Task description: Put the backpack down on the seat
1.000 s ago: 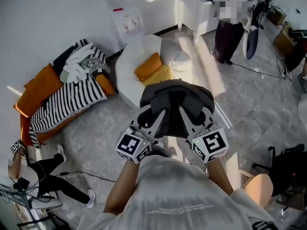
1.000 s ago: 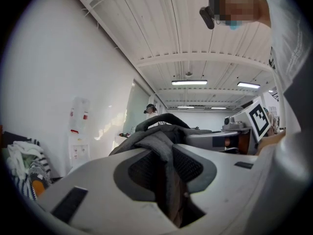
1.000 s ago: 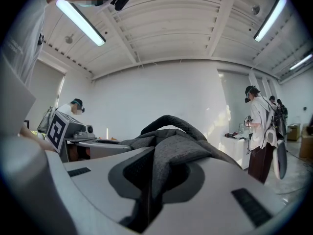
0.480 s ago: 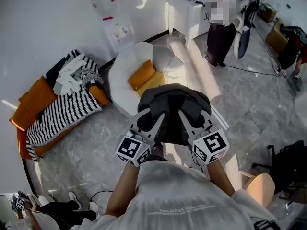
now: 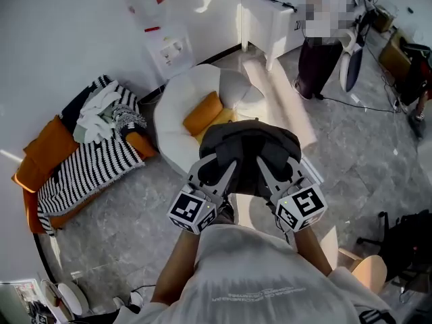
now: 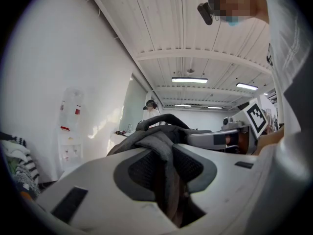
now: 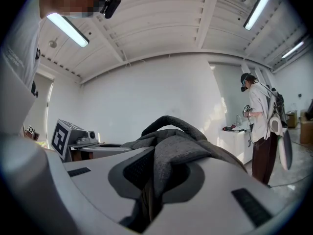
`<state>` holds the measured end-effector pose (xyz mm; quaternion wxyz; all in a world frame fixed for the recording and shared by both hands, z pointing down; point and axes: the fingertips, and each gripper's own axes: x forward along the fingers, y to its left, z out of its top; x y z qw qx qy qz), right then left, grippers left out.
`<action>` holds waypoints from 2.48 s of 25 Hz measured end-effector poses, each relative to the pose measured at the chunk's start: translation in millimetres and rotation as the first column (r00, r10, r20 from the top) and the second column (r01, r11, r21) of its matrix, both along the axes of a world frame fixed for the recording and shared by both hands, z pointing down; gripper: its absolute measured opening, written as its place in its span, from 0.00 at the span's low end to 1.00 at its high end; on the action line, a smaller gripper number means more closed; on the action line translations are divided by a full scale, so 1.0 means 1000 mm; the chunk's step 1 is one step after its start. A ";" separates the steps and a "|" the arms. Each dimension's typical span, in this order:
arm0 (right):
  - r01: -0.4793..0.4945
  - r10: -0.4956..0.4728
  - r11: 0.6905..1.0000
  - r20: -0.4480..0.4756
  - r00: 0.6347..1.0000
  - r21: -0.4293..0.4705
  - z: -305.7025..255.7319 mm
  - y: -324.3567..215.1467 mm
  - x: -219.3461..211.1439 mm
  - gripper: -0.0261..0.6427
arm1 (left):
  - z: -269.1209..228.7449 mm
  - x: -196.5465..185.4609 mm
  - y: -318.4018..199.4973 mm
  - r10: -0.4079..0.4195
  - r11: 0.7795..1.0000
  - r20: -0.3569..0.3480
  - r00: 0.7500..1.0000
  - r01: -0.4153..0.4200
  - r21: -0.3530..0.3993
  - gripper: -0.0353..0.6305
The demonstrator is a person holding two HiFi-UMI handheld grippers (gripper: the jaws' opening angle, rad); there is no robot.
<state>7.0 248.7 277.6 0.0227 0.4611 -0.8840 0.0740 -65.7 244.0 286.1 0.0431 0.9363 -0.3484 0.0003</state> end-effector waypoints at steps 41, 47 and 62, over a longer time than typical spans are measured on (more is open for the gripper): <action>-0.065 0.067 0.995 0.033 0.997 -0.071 0.016 -0.237 -0.022 0.10 | 0.014 -0.024 -0.246 0.104 0.994 0.008 0.995 -0.103 -0.038 0.23; -0.048 0.050 0.997 0.027 0.998 -0.066 0.016 -0.266 -0.016 0.10 | 0.012 -0.018 -0.274 0.097 0.995 0.019 0.995 -0.096 -0.032 0.23; 0.048 -0.041 0.987 0.047 0.998 -0.154 0.047 -0.353 0.013 0.10 | 0.043 0.010 -0.355 0.020 0.991 0.009 1.000 -0.019 -0.131 0.23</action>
